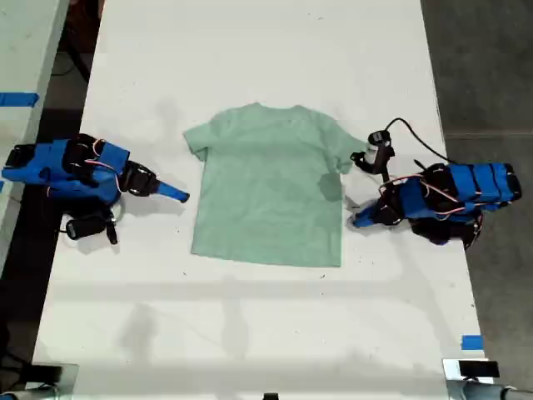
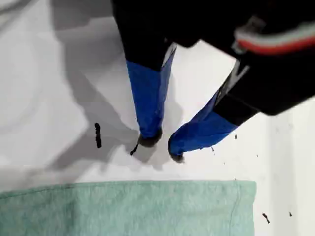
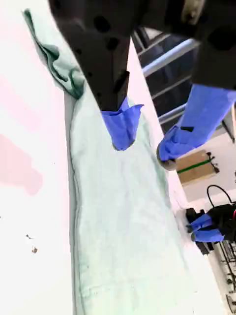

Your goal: Fold t shirt

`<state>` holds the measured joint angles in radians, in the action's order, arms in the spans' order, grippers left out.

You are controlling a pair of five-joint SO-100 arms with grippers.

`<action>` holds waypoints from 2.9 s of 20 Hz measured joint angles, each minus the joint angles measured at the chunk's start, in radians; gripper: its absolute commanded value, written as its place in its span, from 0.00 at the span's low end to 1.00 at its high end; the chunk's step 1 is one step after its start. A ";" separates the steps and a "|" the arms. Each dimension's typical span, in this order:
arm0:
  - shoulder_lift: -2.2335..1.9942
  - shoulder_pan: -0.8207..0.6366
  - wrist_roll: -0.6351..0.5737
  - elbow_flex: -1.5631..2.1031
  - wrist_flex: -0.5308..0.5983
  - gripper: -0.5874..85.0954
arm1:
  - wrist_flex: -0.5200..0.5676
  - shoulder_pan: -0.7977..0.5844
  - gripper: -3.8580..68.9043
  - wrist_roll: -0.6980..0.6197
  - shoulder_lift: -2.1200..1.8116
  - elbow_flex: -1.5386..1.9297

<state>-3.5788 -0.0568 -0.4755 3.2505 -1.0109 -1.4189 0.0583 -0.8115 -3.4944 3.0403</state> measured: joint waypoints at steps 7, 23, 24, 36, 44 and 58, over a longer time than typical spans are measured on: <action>-0.014 -0.522 0.060 -0.002 0.141 0.00 | -0.169 -0.405 0.22 0.528 0.233 -0.420; -0.014 -0.526 0.077 -0.002 0.138 0.00 | 0.428 -1.149 0.44 0.021 1.537 -0.762; -0.014 -0.526 0.077 -0.002 0.138 0.00 | 0.440 -1.147 0.42 0.018 1.601 -0.808; -0.014 -0.526 0.077 -0.002 0.138 0.00 | 0.302 -1.058 0.07 0.018 1.525 -1.022; -0.014 -0.526 0.077 -0.002 0.138 0.00 | 0.288 -0.644 0.07 0.087 1.735 -1.404; -0.014 -0.526 0.077 -0.002 0.138 0.00 | -0.074 -0.643 0.06 0.124 1.713 -1.721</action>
<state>-3.5926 -0.5829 -0.3988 3.2490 -0.8728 -1.4926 -0.5844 -0.6872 -1.7810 1.3192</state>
